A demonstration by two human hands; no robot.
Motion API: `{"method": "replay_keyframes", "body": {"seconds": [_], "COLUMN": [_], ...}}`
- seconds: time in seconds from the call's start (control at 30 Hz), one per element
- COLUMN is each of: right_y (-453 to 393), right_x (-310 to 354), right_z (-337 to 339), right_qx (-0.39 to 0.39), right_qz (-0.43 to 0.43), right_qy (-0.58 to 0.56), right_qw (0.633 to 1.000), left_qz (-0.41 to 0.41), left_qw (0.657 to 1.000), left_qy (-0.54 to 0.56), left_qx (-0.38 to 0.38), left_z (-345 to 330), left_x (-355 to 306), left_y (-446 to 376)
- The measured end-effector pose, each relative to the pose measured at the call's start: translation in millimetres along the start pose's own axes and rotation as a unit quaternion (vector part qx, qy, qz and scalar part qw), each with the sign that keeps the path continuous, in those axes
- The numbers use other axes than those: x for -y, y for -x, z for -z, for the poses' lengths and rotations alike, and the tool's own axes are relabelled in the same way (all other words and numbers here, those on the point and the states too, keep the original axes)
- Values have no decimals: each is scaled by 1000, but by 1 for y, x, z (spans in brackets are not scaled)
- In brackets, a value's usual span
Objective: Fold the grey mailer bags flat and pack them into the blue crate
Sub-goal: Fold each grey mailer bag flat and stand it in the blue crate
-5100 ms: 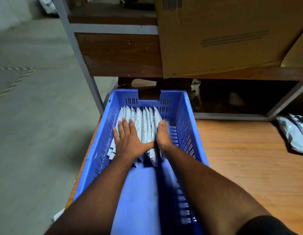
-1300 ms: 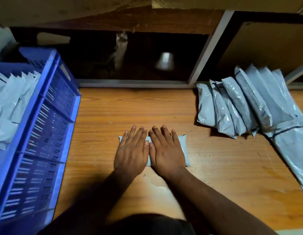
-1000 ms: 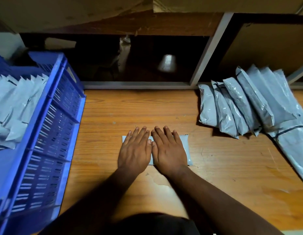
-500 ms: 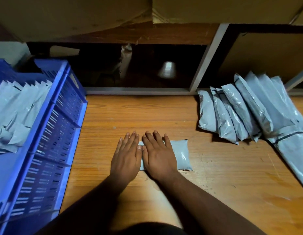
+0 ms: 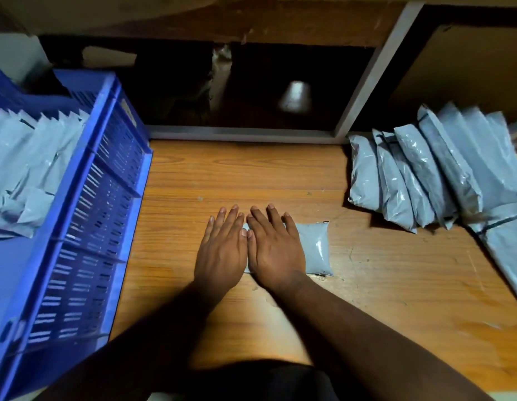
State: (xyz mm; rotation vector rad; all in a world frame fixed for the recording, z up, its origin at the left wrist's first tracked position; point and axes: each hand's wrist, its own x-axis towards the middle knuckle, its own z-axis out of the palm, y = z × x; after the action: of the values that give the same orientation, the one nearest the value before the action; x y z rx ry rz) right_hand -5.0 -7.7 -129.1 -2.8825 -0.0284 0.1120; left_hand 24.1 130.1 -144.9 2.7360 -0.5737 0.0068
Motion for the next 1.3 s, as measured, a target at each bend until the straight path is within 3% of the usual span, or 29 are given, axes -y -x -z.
{"method": "replay_keyframes", "body": {"seconds": [0.1,0.2,0.3,0.43,0.5,0.63,0.9,1.17,1.3], "right_y": [1,10,27,29,27,30,25,24,28], "right_x": [-2,-23,-52,-52,-51,-58,-58,-59,-69], "right_z": [17,47,59,44,31,14,8,9,15], "right_qx": [-19,-58,-144,-80,-49,-44,-33,-9,-19], "right_qz": [-6,-43,-63,-49,-57,-67,-71,-71,-63], "right_qy": [-128,-278,-190,-41,1,23,45,27,-45], "right_qw": [992,958,969,995,997,996,996,997,997], "left_qz": [37,73,34,-99,-129,-107,-107,-104,-80], "left_qw": [992,964,970,991,991,994,992,993,997], "left_qy": [117,253,225,89,18,-36,-13,-9,6], "left_qx": [30,-25,-85,10,23,0,-59,-45,13], "left_z": [5,25,41,21,6,-7,-21,-21,-8], "left_x": [4,10,5,-38,-56,-61,-59,-59,-50], "left_y": [-3,-2,2,-12,-18,-23,-22,-22,-21]}}
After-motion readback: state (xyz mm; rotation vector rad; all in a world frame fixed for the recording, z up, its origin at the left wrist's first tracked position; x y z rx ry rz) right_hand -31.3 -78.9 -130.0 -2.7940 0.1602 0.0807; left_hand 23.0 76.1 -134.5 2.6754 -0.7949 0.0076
